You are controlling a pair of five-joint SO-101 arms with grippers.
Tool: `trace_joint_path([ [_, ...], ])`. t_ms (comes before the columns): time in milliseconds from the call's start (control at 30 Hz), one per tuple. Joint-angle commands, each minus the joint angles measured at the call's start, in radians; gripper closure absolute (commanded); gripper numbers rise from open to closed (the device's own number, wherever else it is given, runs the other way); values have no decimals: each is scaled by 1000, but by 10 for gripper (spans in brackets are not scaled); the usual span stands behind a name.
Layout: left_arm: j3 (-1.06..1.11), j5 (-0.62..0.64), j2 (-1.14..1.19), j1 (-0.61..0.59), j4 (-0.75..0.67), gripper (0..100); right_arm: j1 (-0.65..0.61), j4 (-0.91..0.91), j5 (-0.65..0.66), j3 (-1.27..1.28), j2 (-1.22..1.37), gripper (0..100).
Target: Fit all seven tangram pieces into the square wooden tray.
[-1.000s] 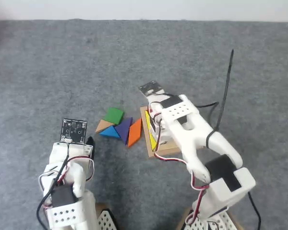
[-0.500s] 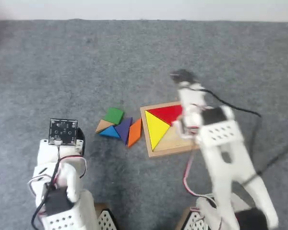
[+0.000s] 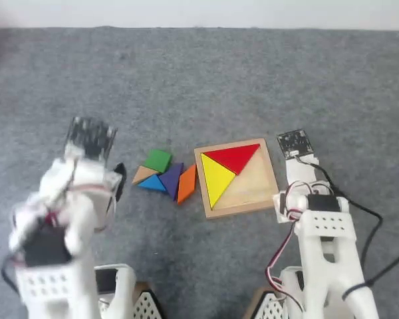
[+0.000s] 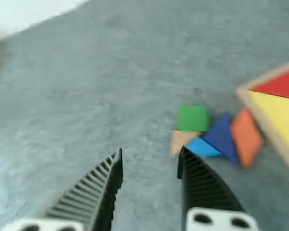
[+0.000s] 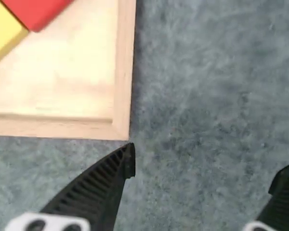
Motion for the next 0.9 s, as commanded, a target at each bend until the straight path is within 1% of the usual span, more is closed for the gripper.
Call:
trace_joint_path([
  [0,-352,57,368,164,149,816,4,-48,-14,15,-19,564],
  [100,-426,118,535,358,144,815,-1,-65,-15,34,-27,564],
  [167,-409,133,615,439,78,815,-1,-71,-15,34,-19,564],
  [200,-383,135,646,453,28,815,1,-71,-15,34,-19,564],
  [267,-315,135,706,446,-77,815,1,-71,-14,35,-19,564],
  [367,-159,135,776,433,-264,815,1,-68,-14,37,-19,564],
  [433,-74,140,801,439,-351,815,1,-70,-14,37,-19,564],
  [533,24,143,815,422,-431,815,-2,-67,-12,37,-19,564],
  [600,73,147,815,410,-485,815,-4,-65,15,37,-19,564],
  [767,127,261,818,413,-549,815,-4,-65,28,38,-19,564],
  [867,156,287,818,414,-571,814,-4,-65,28,38,-19,564],
])
